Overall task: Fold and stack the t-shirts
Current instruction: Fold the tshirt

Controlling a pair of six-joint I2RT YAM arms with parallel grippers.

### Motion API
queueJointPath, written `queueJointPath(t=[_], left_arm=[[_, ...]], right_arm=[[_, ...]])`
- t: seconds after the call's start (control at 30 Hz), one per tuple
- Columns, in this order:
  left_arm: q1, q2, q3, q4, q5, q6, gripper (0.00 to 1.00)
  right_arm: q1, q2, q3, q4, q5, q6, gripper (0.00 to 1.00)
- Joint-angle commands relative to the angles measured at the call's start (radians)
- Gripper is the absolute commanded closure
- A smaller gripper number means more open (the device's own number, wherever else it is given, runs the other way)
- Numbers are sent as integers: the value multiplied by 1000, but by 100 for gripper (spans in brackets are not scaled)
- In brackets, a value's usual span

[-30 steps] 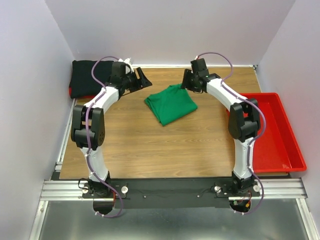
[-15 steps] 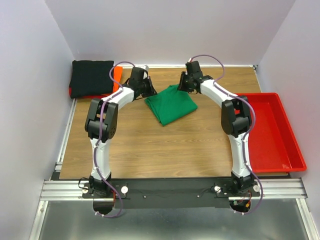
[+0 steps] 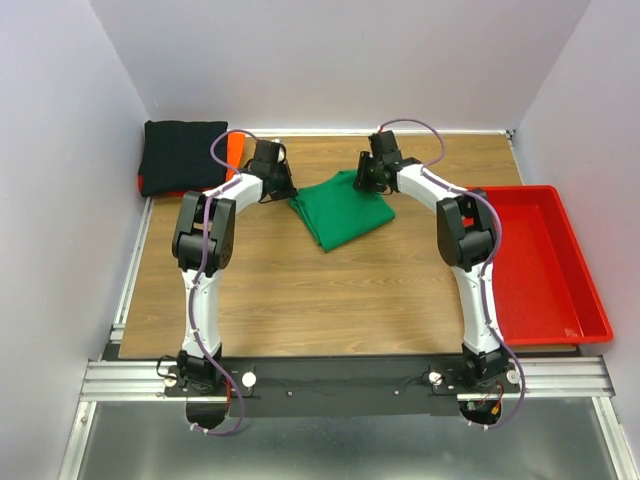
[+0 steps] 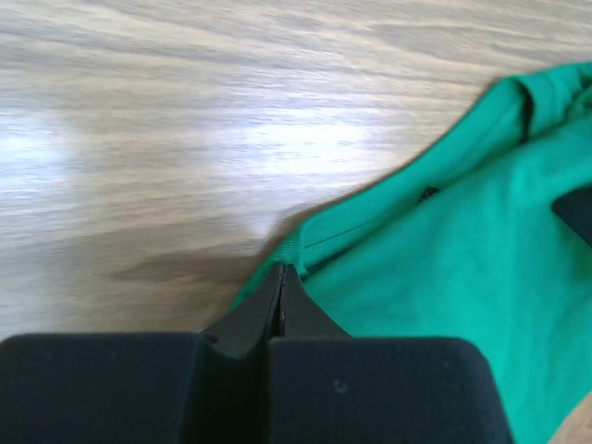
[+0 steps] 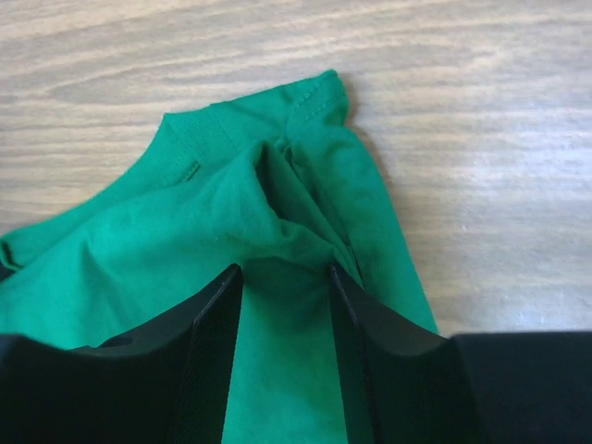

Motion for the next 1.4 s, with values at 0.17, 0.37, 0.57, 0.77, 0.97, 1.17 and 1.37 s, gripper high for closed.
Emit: queueJointPath(t=[0.17, 0.37, 0.57, 0.77, 0.97, 1.17, 1.37], left_arm=[[8, 0, 9, -21, 3, 38, 100], [7, -65, -64, -14, 45, 41, 100], [4, -218, -237, 58, 76, 23, 100], [2, -362, -313, 63, 54, 23, 100], [-43, -482, -317, 28, 30, 41, 95], [-191, -543, -509, 114, 37, -23, 100], [-275, -534, -626, 216, 45, -80, 100]], right_arm=[[-4, -118, -210, 3, 13, 36, 49], [19, -286, -493, 73, -21, 99, 50], [78, -493, -759, 135, -51, 142, 50], [116, -696, -891, 135, -42, 158, 49], [116, -797, -839, 81, 70, 139, 50], [115, -706, -750, 77, 65, 136, 69], [112, -610, -716, 77, 107, 130, 76]])
